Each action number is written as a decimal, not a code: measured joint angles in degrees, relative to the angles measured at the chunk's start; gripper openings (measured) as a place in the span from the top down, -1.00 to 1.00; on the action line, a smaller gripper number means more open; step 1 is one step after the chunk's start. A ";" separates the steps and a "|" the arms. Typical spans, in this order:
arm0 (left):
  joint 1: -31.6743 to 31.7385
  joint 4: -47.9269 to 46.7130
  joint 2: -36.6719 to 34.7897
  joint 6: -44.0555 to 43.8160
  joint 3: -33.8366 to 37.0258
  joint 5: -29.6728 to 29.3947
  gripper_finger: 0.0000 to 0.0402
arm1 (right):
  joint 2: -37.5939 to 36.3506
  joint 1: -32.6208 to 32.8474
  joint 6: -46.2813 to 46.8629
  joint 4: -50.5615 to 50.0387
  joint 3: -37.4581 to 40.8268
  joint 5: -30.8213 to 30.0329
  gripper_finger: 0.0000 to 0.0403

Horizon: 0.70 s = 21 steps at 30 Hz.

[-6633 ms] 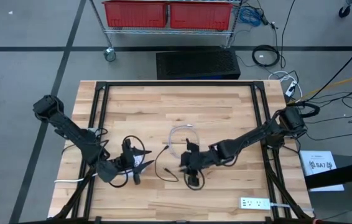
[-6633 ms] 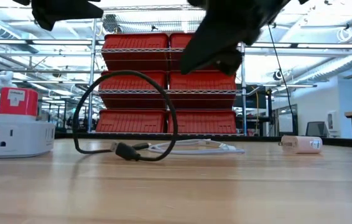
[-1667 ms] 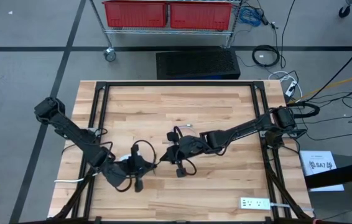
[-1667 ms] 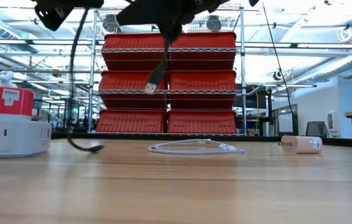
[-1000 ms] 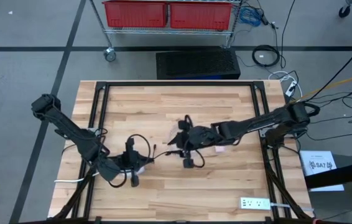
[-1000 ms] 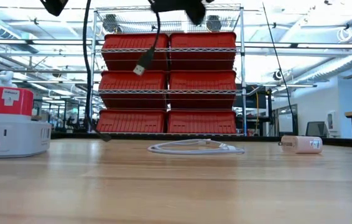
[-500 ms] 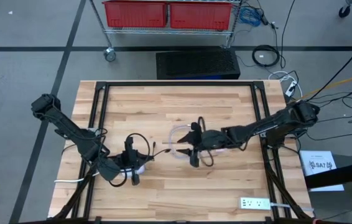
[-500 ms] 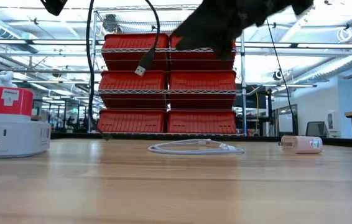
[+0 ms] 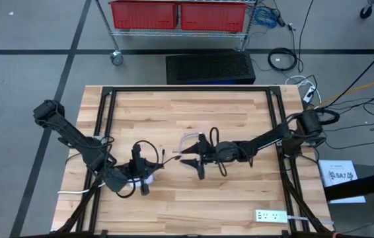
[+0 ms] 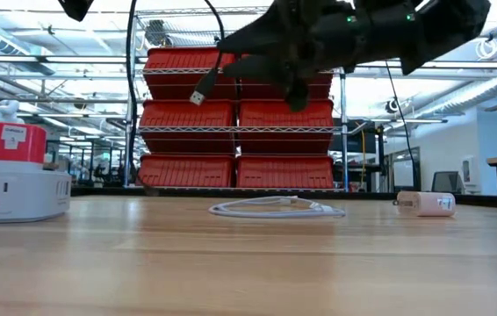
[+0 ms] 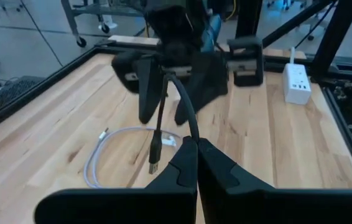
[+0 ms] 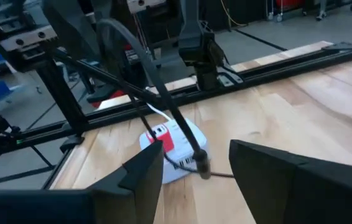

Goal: Insert USB
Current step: Insert the black charger cable into the red charger adapter on the left white outlet extension

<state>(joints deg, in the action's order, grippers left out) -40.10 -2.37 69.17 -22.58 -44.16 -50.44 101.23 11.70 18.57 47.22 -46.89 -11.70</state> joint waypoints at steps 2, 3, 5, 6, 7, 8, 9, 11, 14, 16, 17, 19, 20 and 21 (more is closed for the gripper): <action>0.00 1.24 0.00 1.57 0.00 -0.03 0.99 | 1.43 0.00 -0.20 -0.03 -0.96 -0.01 0.16; 0.00 1.73 0.00 2.09 -0.02 -0.01 0.99 | 2.11 0.00 -0.55 -0.09 -1.59 0.01 0.18; 0.00 2.02 0.00 2.47 -0.02 -0.01 0.99 | 3.06 0.00 -1.21 -0.11 -2.45 -0.19 0.26; 0.00 2.00 0.00 2.46 -0.02 -0.01 0.99 | 3.44 0.00 -1.33 0.02 -2.89 -0.26 0.31; -0.05 1.81 0.00 2.46 -0.02 -0.02 0.99 | 3.68 0.00 -1.41 0.15 -3.17 -0.30 0.38; -0.16 1.98 0.00 2.42 -0.02 -0.01 0.99 | 3.71 0.00 -1.44 -0.04 -3.17 -0.51 0.46; -0.34 1.95 0.00 2.38 -0.02 -0.04 0.99 | 3.71 0.00 -1.46 -0.07 -3.18 -0.72 0.54; -0.92 1.91 0.00 2.38 -0.02 -0.22 0.99 | 3.69 0.02 -1.73 -0.23 -3.19 -0.76 0.75; -1.84 1.59 -0.31 2.45 -0.02 -1.26 0.99 | 3.56 0.04 -2.29 -0.31 -3.19 -0.56 0.94; -2.62 0.84 -0.88 2.38 -0.02 -1.89 0.99 | 3.52 0.04 -2.29 -0.44 -3.19 -0.35 0.92; -2.96 0.34 -1.28 2.16 -0.02 -1.96 0.99 | 3.53 0.04 -2.29 -0.59 -3.19 -0.26 0.92; -3.65 -1.05 -2.08 1.77 -0.02 -2.01 0.99 | 3.52 0.04 -2.31 -0.54 -3.19 -0.21 0.93; -3.92 -1.69 -2.40 1.25 -0.02 -2.02 0.99 | 3.52 0.04 -2.31 -0.42 -3.19 -0.19 0.95; -4.04 -2.72 -2.75 0.52 -0.02 -1.96 0.99 | 3.51 0.04 -2.28 -0.27 -3.19 -0.18 0.96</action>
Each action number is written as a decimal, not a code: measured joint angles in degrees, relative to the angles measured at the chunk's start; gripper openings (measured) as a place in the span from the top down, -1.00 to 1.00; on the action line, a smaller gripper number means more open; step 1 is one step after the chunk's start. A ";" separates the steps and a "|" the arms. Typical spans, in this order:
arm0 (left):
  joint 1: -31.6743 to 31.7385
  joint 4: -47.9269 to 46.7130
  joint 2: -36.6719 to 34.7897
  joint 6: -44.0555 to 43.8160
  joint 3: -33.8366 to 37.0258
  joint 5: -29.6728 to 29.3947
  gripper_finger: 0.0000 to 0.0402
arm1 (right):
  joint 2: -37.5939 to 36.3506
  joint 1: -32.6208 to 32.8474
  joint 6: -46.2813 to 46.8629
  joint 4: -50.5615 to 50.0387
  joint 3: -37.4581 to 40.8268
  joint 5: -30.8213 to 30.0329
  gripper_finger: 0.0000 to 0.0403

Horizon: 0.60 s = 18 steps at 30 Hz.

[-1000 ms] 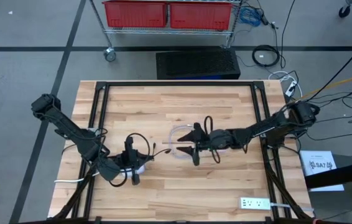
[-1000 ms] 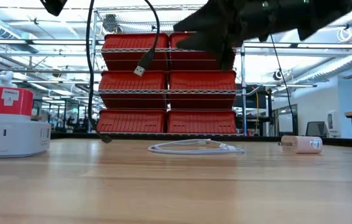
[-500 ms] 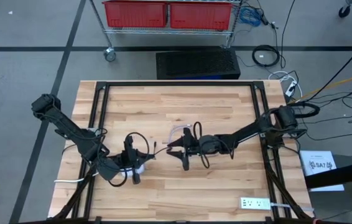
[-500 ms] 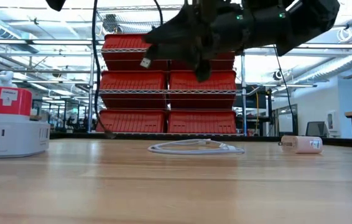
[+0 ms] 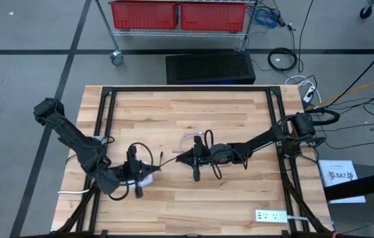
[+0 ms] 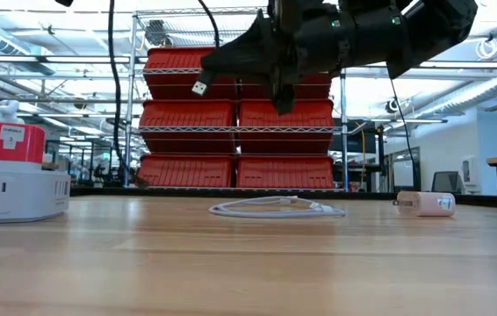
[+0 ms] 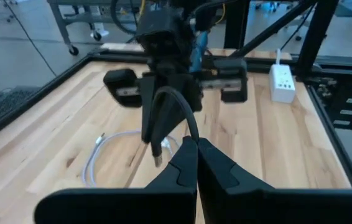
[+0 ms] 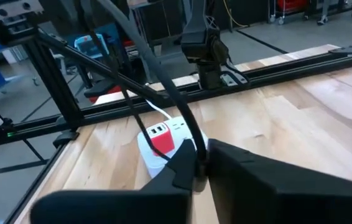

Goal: Insert USB
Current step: Insert the black charger cable into the red charger adapter on the left white outlet extension

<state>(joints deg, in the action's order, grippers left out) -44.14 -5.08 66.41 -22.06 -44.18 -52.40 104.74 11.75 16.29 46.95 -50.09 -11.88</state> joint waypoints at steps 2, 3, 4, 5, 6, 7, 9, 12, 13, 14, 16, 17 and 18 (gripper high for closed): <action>-0.04 -0.95 -0.26 -1.45 0.00 0.86 0.99 | -0.13 0.00 0.02 0.41 0.00 -0.01 0.97; -0.04 -1.35 -0.26 -1.97 0.00 1.82 0.99 | -0.19 0.00 0.03 0.85 0.00 0.00 0.97; -0.04 -1.67 -0.25 -2.62 0.00 2.89 0.99 | -0.23 0.00 0.01 1.43 0.00 -0.02 0.97; -0.04 -1.75 -0.23 -3.00 0.00 3.81 0.98 | -0.23 0.00 -0.01 1.89 0.00 0.02 0.98; 0.01 -1.69 -0.13 -3.11 0.00 4.46 0.96 | -0.23 0.00 -0.01 2.16 0.00 0.13 0.98; 0.21 -1.54 0.05 -3.15 0.00 4.56 0.93 | -0.23 0.00 -0.01 2.27 0.00 0.26 0.98; 0.39 -1.61 0.43 -3.13 0.00 4.74 0.84 | -0.23 0.00 0.00 2.35 0.00 0.24 0.98; 0.62 -1.43 0.68 -3.61 0.00 5.38 0.66 | -0.25 0.00 -0.01 2.63 0.00 0.24 0.98; 0.81 -1.36 1.00 -4.34 0.00 5.74 0.59 | -0.26 0.00 -0.01 2.62 0.00 0.24 0.98; 0.94 -1.48 1.40 -4.71 0.00 6.35 0.53 | -0.26 0.00 -0.01 2.65 0.00 0.24 0.99; 1.07 -1.70 2.41 -6.37 0.00 7.55 0.39 | -0.26 0.00 -0.01 3.12 0.00 0.24 0.99; 1.11 -1.63 3.02 -7.45 0.00 7.58 0.32 | -0.26 0.00 -0.01 3.39 0.00 0.22 0.99; 1.11 -1.51 3.76 -8.18 0.00 7.58 0.26 | -0.26 0.00 -0.01 3.70 0.00 0.22 0.99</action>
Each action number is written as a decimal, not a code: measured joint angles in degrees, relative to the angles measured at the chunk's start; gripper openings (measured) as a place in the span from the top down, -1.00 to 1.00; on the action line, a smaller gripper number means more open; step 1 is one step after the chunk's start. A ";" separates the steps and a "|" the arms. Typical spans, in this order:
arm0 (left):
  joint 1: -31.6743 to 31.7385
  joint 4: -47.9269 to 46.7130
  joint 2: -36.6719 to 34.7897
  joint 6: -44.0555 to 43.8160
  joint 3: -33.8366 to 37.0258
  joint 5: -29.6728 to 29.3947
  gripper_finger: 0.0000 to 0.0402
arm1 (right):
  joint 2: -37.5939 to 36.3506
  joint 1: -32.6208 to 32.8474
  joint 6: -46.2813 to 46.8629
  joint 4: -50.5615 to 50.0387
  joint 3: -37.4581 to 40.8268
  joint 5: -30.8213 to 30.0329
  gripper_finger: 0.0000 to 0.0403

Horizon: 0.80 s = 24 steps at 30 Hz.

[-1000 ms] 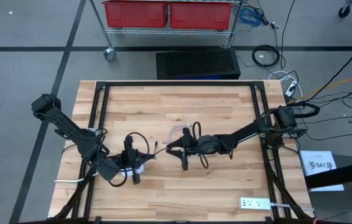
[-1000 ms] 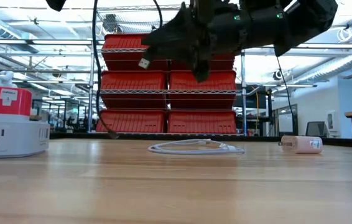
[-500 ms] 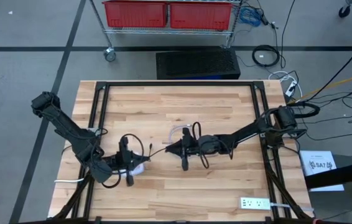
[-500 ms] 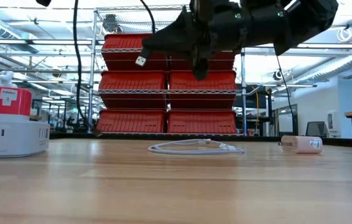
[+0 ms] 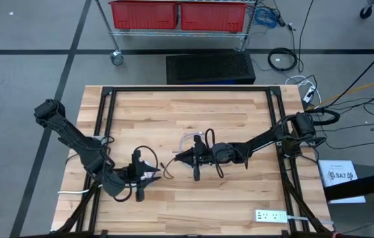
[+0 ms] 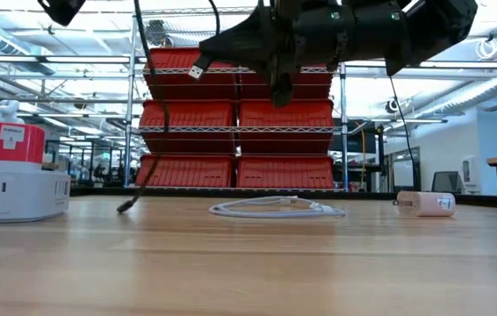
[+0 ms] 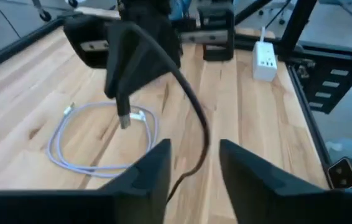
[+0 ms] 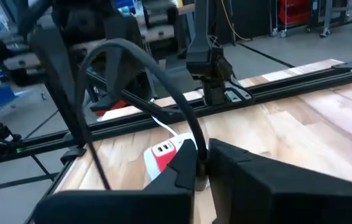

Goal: Insert USB
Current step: Insert the black charger cable into the red charger adapter on the left white outlet extension

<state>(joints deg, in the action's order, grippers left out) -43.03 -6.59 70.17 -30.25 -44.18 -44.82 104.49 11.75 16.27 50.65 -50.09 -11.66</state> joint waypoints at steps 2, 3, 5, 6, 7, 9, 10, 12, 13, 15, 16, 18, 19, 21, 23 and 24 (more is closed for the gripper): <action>-0.02 -0.01 1.75 -1.80 0.00 0.10 0.14 | 0.00 0.00 0.00 1.25 0.00 -0.02 0.99; -0.02 0.00 2.62 -2.62 0.00 0.17 0.09 | 0.00 0.00 0.00 2.06 0.00 -0.07 0.99; -0.02 0.26 4.17 -4.66 0.00 0.03 0.00 | -0.04 0.00 -0.02 2.62 0.00 -0.37 0.99; 0.00 0.39 4.89 -5.71 0.00 -0.19 -0.04 | -0.04 0.00 -0.02 2.77 0.00 -0.37 0.99; 0.00 0.64 5.62 -6.82 0.00 -0.29 -0.08 | -0.04 0.00 -0.02 3.00 0.00 -0.37 0.99; 0.00 2.06 6.92 -8.02 0.00 -0.96 -0.14 | -0.04 0.00 -0.02 3.45 0.00 -0.39 0.99; 0.04 2.91 7.46 -8.30 0.00 -1.65 -0.17 | -0.04 0.00 -0.02 3.65 0.00 -0.37 0.99; 0.26 4.27 8.56 -8.46 0.00 -2.63 -0.19 | -0.04 -0.02 -0.34 4.08 0.00 -0.39 0.99; 0.56 5.24 9.27 -8.47 0.00 -2.78 -0.19 | -0.04 0.00 -0.45 4.28 0.00 -0.39 0.99; 1.42 7.34 10.40 -8.47 0.00 -3.77 -0.18 | -0.04 -0.02 -0.47 4.50 0.00 -0.39 0.99; 1.89 8.95 10.91 -8.44 0.00 -4.43 -0.17 | -0.04 -0.01 -0.50 4.49 0.00 -0.39 0.99; 2.53 10.89 11.70 -7.87 0.00 -5.05 -0.13 | -0.04 -0.02 -0.68 4.49 0.00 -0.42 0.99; 2.70 11.55 12.07 -7.14 0.00 -5.07 -0.11 | -0.04 -0.02 -0.71 4.49 0.00 -0.44 0.99; 2.82 12.24 12.37 -6.82 0.00 -4.99 -0.03 | -0.04 -0.02 -0.90 4.46 0.00 -0.44 0.99; 2.72 12.25 12.35 -6.94 0.00 -5.01 0.09 | -0.04 -0.02 -0.91 4.43 0.00 -0.46 0.99; 2.47 12.22 12.34 -6.96 0.00 -5.01 0.15 | -0.04 -0.02 -0.92 4.41 0.00 -0.46 0.99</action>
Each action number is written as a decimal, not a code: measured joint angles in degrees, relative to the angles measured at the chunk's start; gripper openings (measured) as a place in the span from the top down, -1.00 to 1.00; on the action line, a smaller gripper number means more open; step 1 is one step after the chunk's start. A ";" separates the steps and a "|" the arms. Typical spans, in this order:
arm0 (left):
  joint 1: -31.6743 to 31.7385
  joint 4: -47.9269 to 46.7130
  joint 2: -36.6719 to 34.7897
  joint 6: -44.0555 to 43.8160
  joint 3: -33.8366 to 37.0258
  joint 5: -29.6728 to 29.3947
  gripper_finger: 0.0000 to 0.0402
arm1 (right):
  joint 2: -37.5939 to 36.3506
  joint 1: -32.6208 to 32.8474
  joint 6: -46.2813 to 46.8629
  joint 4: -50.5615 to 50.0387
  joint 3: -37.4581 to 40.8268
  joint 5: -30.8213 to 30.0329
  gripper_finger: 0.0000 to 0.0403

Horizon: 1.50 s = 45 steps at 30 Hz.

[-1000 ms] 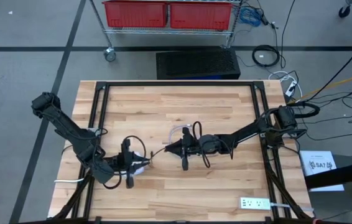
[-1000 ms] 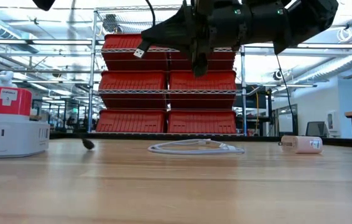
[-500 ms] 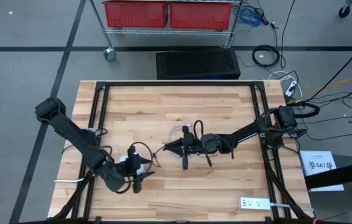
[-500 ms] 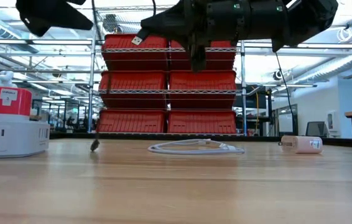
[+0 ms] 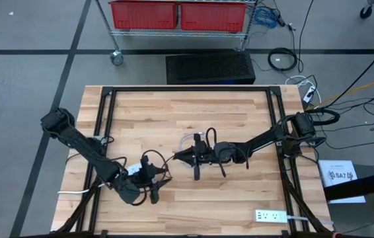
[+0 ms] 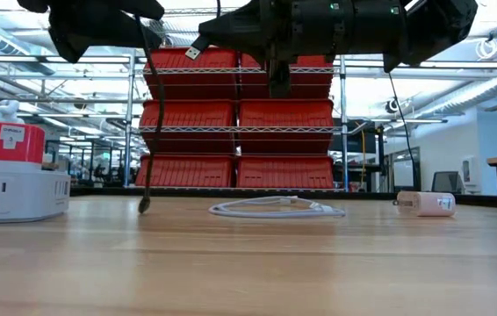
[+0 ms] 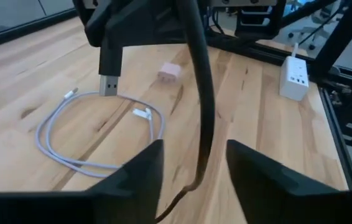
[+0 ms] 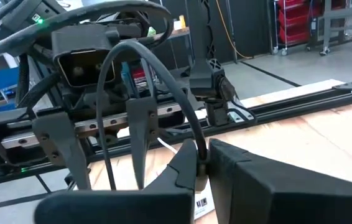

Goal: Insert USB
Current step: Insert the black charger cable into the red charger adapter on the left white outlet extension

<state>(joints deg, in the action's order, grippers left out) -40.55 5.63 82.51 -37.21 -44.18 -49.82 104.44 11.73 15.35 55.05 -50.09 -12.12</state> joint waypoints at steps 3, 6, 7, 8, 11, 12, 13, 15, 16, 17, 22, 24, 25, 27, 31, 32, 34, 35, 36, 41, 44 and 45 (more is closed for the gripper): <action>-0.63 -0.03 -0.34 0.00 0.00 0.00 0.41 | 0.00 0.00 -0.36 -0.09 -0.02 -0.01 0.99; -1.57 -0.69 -0.87 0.10 0.00 0.14 0.74 | 0.00 0.00 -0.42 -1.00 -0.02 -0.02 0.99; -1.86 -1.25 -1.16 0.24 0.00 0.24 0.85 | 0.00 0.00 -0.43 -1.37 -0.02 -0.02 0.99; -2.22 -2.41 -1.73 0.24 0.00 0.38 0.91 | 0.00 0.00 -0.42 -1.71 -0.02 -0.02 0.99; -3.13 -6.72 -4.65 -0.01 0.00 0.29 0.93 | 0.00 0.00 -0.42 -2.23 -0.03 0.05 0.99; -3.25 -7.95 -5.85 0.02 0.00 0.26 0.93 | 0.00 0.00 -0.44 -2.63 -0.04 0.06 0.99; -3.25 -9.00 -7.31 0.07 0.00 0.24 0.93 | 0.00 -0.03 -0.44 -3.01 -0.04 0.09 0.99; -3.19 -12.65 -10.51 0.07 -0.49 0.04 0.95 | 0.00 -0.11 -0.44 -3.87 -0.06 0.09 0.99; -3.19 -15.28 -11.98 0.09 -1.39 -0.13 0.96 | 0.00 -0.12 -0.53 -4.32 -0.07 0.11 0.99; -3.20 -18.06 -13.18 0.09 -2.61 -0.15 0.96 | 0.00 -0.17 -0.67 -4.66 -0.07 0.12 0.99; -3.21 -36.12 -17.06 0.10 -10.24 0.05 0.96 | 0.00 -0.93 -1.05 -5.14 -0.38 2.27 0.99; -3.20 -43.34 -17.46 0.01 -13.89 0.46 0.96 | 0.00 -1.29 -1.29 -7.17 -1.74 3.32 0.99; -3.22 -46.37 -17.46 -0.10 -15.62 0.81 0.97 | 0.00 -1.29 -1.75 -9.15 -2.83 3.46 0.99; -3.22 -52.63 -17.41 -1.26 -18.57 1.63 0.97 | 0.00 -1.29 -3.66 -14.24 -5.64 3.61 0.99; -3.26 -61.60 -17.26 -4.95 -21.06 3.02 0.97 | 0.85 -1.26 -7.16 -21.22 -12.19 7.62 0.99; -3.26 -63.51 -17.19 -6.14 -21.07 3.73 0.97 | 1.45 -1.32 -7.93 -22.54 -13.98 8.57 0.99; -3.47 -66.87 -16.84 -9.20 -21.07 5.00 0.97 | 2.93 -1.57 -9.32 -24.89 -17.53 10.83 0.99; -3.62 -68.50 -16.52 -10.44 -21.07 5.15 0.97 | 3.92 -1.75 -9.76 -26.13 -19.30 12.26 0.99; -4.00 -69.81 -16.08 -11.59 -21.09 5.25 0.97 | 5.24 -1.98 -10.04 -26.89 -21.32 13.73 0.99; -6.47 -75.42 -14.70 -16.81 -21.09 5.47 0.97 | 13.25 -2.72 -11.59 -31.63 -31.54 20.80 0.99; -8.25 -78.88 -14.33 -21.06 -21.09 5.37 0.97 | 18.31 -2.69 -13.27 -35.22 -38.45 23.81 0.99; -8.84 -79.88 -14.35 -22.45 -21.09 5.24 0.97 | 19.85 -2.67 -14.01 -36.42 -40.88 24.52 0.99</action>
<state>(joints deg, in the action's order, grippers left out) -49.40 -74.25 68.17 -59.66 -65.28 -44.58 124.29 9.06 1.34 18.63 -90.96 12.40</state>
